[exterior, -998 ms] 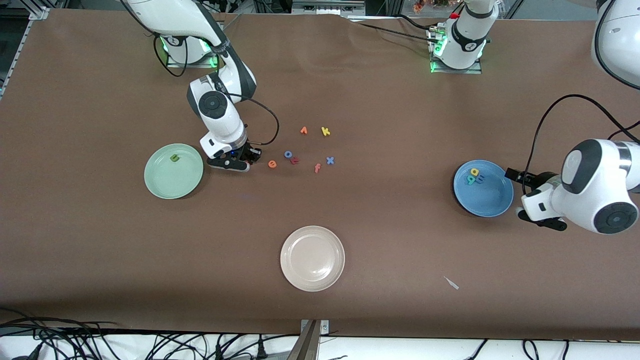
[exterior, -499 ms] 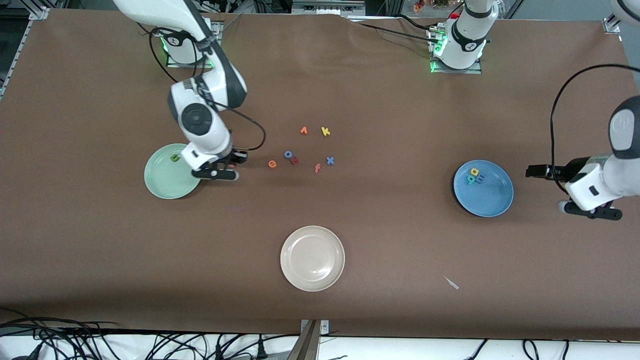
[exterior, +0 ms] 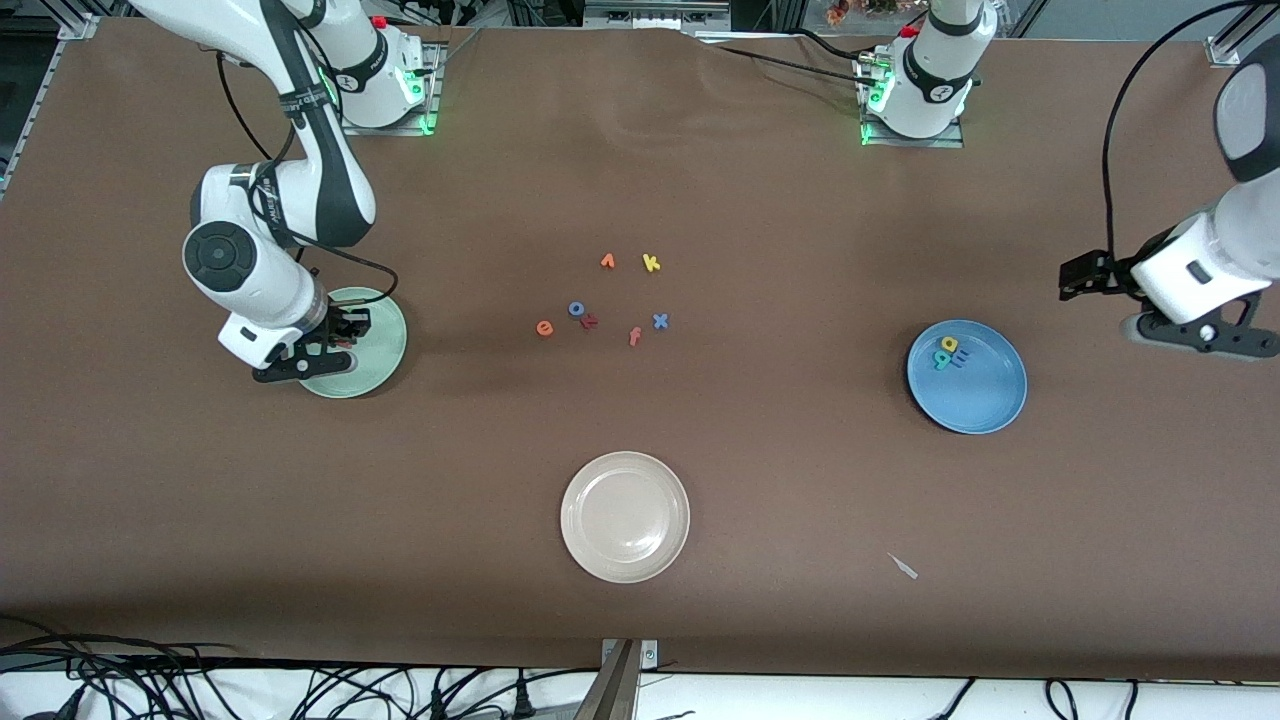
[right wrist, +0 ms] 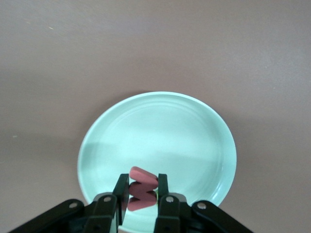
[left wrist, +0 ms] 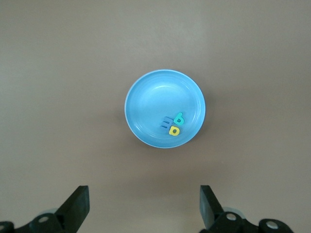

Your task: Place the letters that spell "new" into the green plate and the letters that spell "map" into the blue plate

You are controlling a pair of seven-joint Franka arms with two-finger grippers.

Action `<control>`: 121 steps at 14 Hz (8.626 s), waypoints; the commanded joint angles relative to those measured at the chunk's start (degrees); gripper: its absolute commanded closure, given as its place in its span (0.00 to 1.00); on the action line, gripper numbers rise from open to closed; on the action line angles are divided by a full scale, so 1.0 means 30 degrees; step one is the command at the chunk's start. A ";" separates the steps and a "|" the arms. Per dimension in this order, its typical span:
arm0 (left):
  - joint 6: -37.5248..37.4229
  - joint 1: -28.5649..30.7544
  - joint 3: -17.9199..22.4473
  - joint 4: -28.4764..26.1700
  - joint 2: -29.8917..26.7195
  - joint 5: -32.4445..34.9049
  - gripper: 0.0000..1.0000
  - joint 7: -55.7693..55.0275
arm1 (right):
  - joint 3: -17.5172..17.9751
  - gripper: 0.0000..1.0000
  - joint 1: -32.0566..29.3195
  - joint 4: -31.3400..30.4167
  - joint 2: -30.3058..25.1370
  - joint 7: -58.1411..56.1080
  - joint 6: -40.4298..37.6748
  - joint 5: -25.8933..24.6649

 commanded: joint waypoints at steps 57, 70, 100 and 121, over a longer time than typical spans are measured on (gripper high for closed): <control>0.0010 -0.0397 0.0330 -0.0098 -0.1715 -0.1376 0.00 0.0367 | 0.5993 0.80 0.4072 0.0956 0.4633 1.8270 0.7847 0.0865; -0.0019 -0.0397 0.0300 -0.0127 -0.1686 -0.1376 0.00 0.0367 | 0.0287 0.80 0.4042 0.1515 0.0533 0.5511 -0.0591 0.0777; -0.0224 -0.0426 0.0271 -0.0127 -0.1569 -0.1347 0.00 0.0367 | -0.4671 0.40 0.3897 0.6572 -0.0612 -0.1183 -0.8345 0.1099; -0.0253 -0.0426 0.0271 -0.0127 -0.1569 -0.1347 0.00 0.0367 | 0.7282 0.00 -0.8643 1.0039 -0.5414 0.0633 -1.5530 0.0807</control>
